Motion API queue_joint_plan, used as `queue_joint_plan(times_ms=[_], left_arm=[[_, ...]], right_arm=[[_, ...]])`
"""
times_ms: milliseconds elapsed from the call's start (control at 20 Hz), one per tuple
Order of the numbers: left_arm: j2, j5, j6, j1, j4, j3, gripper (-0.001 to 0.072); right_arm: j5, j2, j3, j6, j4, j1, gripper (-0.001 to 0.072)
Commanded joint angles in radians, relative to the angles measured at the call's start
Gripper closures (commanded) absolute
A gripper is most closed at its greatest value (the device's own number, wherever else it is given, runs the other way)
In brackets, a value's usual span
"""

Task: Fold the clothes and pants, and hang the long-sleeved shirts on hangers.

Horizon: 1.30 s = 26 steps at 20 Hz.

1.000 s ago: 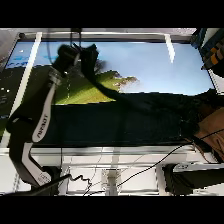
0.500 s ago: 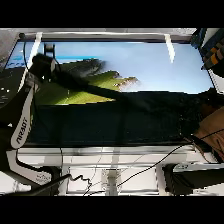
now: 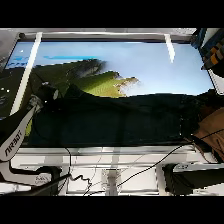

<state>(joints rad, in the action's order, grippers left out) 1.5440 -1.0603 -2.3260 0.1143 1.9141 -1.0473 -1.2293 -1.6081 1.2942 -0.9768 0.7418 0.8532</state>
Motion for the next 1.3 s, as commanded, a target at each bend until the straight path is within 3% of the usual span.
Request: queue_joint_plan(times_ms=[0,100,150,350,550,700,800,850,1150,1250], left_arm=[[-0.020,0.021,-0.080,-0.005,-0.011,0.074,0.0618],[-0.032,0.026,0.052,0.000,-0.002,0.053,0.0339],[-0.042,0.025,0.101,0.003,0.012,0.030,0.0262],[-0.104,0.071,0.230,0.032,0.011,-0.137,0.0259],[-0.107,0.225,0.443,0.171,0.003,-0.220,0.0259],[-0.059,0.280,0.446,0.267,0.005,-0.220,0.0257],[-0.002,0.289,0.453,0.298,0.012,-0.222,0.0011],[0.024,0.297,0.465,0.306,0.019,-0.222,-0.0007],[0.142,0.360,0.482,0.313,0.033,-0.222,-0.0002],[0.169,0.401,0.439,0.310,0.064,-0.224,0.0050]], right_arm=[[0.003,0.000,0.000,0.000,0.003,0.000,0.0639],[0.002,0.000,0.000,0.000,0.003,0.000,0.0639],[0.003,0.000,0.000,0.000,0.004,0.000,0.0639],[0.004,0.000,0.000,0.001,0.004,0.000,0.0639],[0.003,0.000,0.000,0.001,0.004,0.000,0.0639],[0.004,0.000,0.000,0.001,0.005,0.000,0.0639],[0.006,0.000,0.000,0.001,0.008,0.000,0.0639],[0.007,0.000,0.000,0.001,0.011,0.000,0.0639],[0.017,0.000,0.000,0.000,0.023,0.000,0.0639],[0.018,0.000,0.000,0.000,0.023,0.000,0.0639]])
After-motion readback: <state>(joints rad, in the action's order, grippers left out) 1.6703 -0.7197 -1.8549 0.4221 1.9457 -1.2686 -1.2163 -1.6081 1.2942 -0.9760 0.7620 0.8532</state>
